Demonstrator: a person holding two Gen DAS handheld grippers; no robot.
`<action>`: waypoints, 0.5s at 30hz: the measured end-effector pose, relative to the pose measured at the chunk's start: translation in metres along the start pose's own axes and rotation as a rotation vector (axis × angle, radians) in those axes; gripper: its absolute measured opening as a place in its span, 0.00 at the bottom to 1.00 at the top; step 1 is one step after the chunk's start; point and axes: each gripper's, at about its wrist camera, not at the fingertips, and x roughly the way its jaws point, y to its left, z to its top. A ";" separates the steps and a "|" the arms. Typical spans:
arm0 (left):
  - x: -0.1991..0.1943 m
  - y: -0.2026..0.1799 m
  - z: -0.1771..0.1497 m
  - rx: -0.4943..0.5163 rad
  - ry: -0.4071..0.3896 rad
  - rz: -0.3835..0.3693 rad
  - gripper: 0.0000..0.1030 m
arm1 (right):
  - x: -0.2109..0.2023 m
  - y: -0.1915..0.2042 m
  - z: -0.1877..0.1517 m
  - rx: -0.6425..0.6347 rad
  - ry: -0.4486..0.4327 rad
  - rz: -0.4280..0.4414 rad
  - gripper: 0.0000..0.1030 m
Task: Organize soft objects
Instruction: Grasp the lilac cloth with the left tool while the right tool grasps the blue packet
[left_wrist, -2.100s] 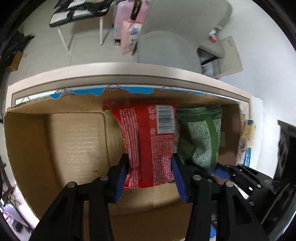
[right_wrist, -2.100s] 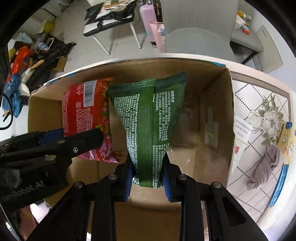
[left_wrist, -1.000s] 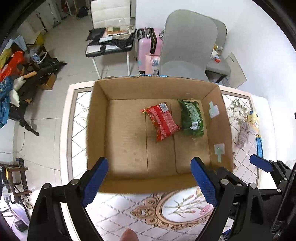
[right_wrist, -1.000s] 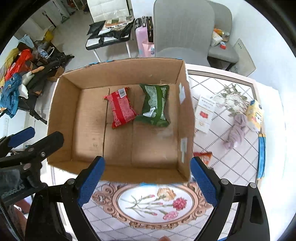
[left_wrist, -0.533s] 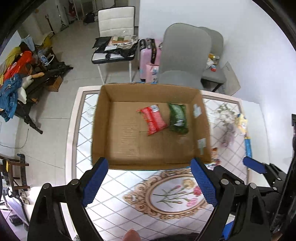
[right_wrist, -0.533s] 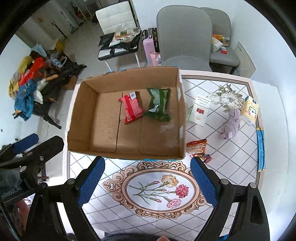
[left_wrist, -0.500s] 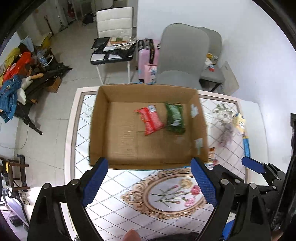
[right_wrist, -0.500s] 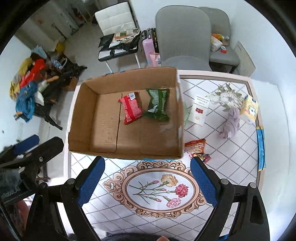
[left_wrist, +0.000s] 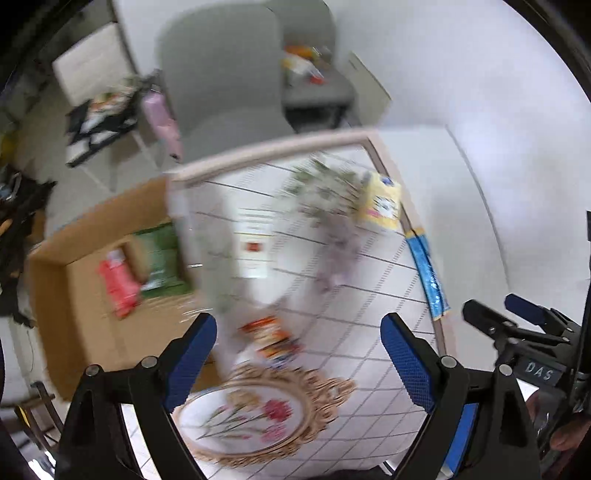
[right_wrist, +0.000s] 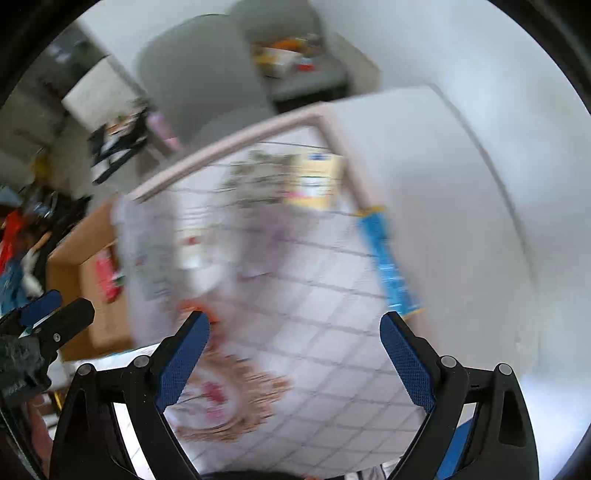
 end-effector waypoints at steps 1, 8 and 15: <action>0.014 -0.008 0.007 0.008 0.025 -0.010 0.88 | 0.012 -0.018 0.007 0.012 0.020 -0.004 0.93; 0.143 -0.047 0.045 0.027 0.231 0.014 0.63 | 0.114 -0.078 0.036 0.056 0.154 -0.037 0.92; 0.212 -0.042 0.053 0.013 0.346 0.048 0.52 | 0.196 -0.094 0.048 0.099 0.288 -0.017 0.65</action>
